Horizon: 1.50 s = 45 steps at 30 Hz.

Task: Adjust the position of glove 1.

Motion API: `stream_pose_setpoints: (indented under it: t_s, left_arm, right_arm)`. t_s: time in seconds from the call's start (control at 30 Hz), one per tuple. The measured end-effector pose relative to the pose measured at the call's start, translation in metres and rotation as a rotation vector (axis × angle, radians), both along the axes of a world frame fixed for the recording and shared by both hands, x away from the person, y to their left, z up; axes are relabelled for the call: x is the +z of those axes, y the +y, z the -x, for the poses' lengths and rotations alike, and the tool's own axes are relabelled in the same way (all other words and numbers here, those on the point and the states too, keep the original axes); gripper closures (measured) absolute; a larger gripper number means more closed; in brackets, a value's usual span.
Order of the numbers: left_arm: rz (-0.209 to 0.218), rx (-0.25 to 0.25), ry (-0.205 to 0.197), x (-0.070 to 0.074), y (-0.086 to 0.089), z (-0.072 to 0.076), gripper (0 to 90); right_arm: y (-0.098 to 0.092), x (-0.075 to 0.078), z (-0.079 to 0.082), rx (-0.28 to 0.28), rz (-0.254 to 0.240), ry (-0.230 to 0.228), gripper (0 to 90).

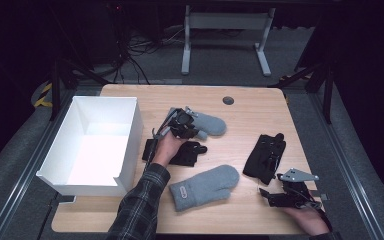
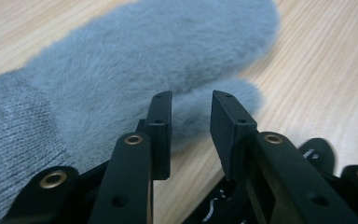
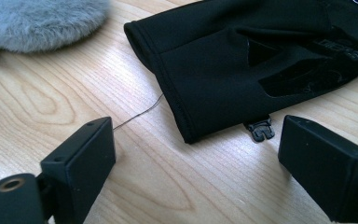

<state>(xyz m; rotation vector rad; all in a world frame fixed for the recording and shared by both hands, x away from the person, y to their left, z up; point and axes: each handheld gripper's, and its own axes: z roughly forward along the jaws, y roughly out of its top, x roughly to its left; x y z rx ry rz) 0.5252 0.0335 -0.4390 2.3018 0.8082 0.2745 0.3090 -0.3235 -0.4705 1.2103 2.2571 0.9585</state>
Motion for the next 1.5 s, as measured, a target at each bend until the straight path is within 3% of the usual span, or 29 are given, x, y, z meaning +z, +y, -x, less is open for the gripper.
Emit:
stream_pose_setpoints:
  t_s: [0.17, 0.27, 0.33, 0.47, 0.57, 0.67, 0.8, 0.9, 1.03, 1.07, 1.2, 1.27, 1.37, 1.5]
  left_arm:
    - [-0.016, -0.003, 0.019, -0.009, -0.001, -0.004, 74.5]
    - [-0.051, -0.006, 0.035, -0.014, -0.002, -0.005, 89.3]
    - [-0.024, -0.004, 0.045, -0.015, -0.001, -0.006, 90.0]
    - [-0.02, 0.001, 0.033, -0.012, -0.001, -0.005, 90.0]
    - [0.02, 0.014, -0.005, -0.004, 0.003, -0.005, 89.9]
    - [0.034, 0.05, -0.029, 0.005, 0.009, -0.009, 85.6]
    - [0.017, 0.093, -0.056, 0.01, 0.016, -0.017, 75.3]
    - [0.036, 0.102, -0.044, 0.009, 0.018, -0.022, 68.7]
    - [0.017, 0.091, -0.025, 0.0, 0.011, -0.026, 63.1]
    - [-0.004, 0.092, -0.024, -0.003, 0.009, -0.027, 63.0]
    - [-0.049, 0.081, -0.021, -0.008, 0.004, -0.028, 78.2]
    - [-0.05, 0.081, -0.013, -0.008, 0.003, -0.028, 85.6]
    - [-0.035, 0.088, 0.012, -0.005, 0.005, -0.029, 87.5]
    - [0.035, 0.095, 0.021, 0.005, 0.009, -0.026, 87.8]
  right_arm:
    - [0.0, 0.0, 0.0, -0.001, 0.0, -0.001, 11.2]
    - [0.0, 0.0, 0.0, 0.0, 0.0, 0.0, 11.2]
    - [0.0, 0.0, 0.0, 0.0, 0.0, 0.0, 11.2]
    - [0.0, 0.0, 0.0, 0.001, 0.0, 0.0, 11.2]
    - [0.0, 0.0, 0.0, 0.0, 0.0, 0.0, 11.2]
    - [0.0, 0.0, 0.0, 0.002, 0.0, 0.0, 11.2]
    - [0.0, 0.0, 0.0, 0.003, 0.0, 0.0, 11.2]
    - [0.0, 0.0, 0.0, 0.004, 0.0, 0.0, 11.2]
    - [0.0, 0.0, 0.0, 0.004, 0.0, 0.0, 11.2]
    - [0.0, 0.0, 0.0, 0.003, 0.0, 0.0, 11.2]
    - [0.0, 0.0, 0.0, 0.006, -0.001, 0.0, 11.2]
    - [0.0, 0.0, 0.0, 0.005, 0.0, 0.0, 11.2]
    - [0.0, 0.0, 0.0, 0.006, -0.001, 0.0, 11.2]
    - [0.0, 0.0, 0.0, 0.005, 0.0, -0.001, 11.3]
